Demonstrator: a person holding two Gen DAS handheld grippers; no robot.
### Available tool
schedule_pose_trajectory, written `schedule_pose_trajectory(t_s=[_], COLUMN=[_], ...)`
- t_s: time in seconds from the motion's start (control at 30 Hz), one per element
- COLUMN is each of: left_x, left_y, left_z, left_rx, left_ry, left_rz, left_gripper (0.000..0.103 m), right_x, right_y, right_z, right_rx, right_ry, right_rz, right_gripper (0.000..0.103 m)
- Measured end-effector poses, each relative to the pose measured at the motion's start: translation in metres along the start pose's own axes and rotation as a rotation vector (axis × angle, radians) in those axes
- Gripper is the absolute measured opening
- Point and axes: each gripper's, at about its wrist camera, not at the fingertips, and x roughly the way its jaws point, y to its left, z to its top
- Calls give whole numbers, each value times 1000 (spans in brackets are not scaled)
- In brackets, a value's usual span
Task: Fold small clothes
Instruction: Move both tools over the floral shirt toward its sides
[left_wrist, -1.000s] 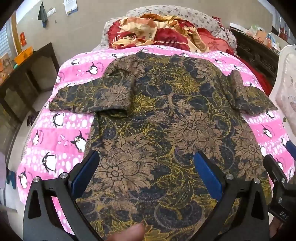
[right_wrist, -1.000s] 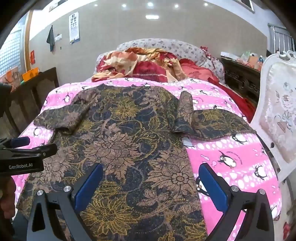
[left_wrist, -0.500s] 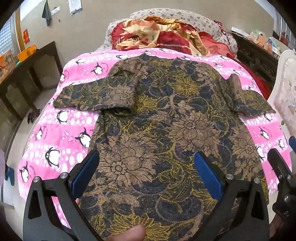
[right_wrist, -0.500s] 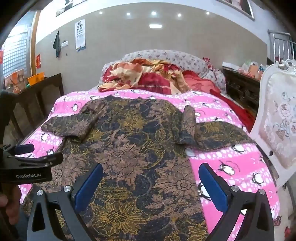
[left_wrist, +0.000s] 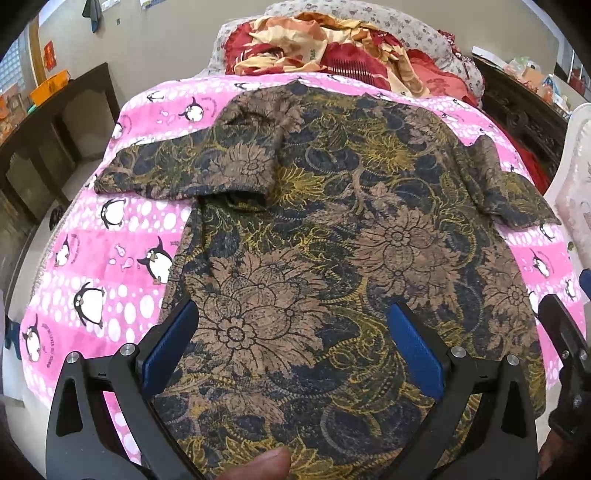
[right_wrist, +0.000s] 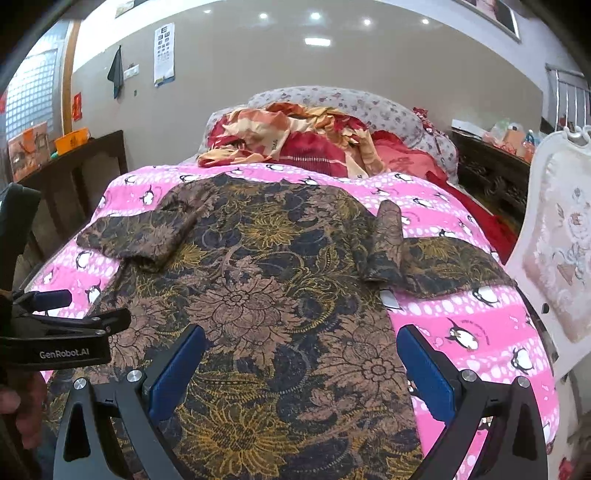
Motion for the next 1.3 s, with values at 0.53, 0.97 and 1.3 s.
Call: schedule_pose_trajectory(t_s=[0.53,0.97,1.3], left_x=[24,24,6], left_y=[2,-2,-4], left_z=[1,1,1], left_rx=[-18,-7,36], left_ry=[45,46,-72], left_rz=[-5,-4,-76], left_gripper=[102,102,102], right_x=[26,32,41], right_y=[-3,-1,-7], right_z=[-1,3,-1], right_rx=[17,18,38], right_ry=[81,87,147], right_rz=[-31,-22,-60], right_gripper=[103,103,103])
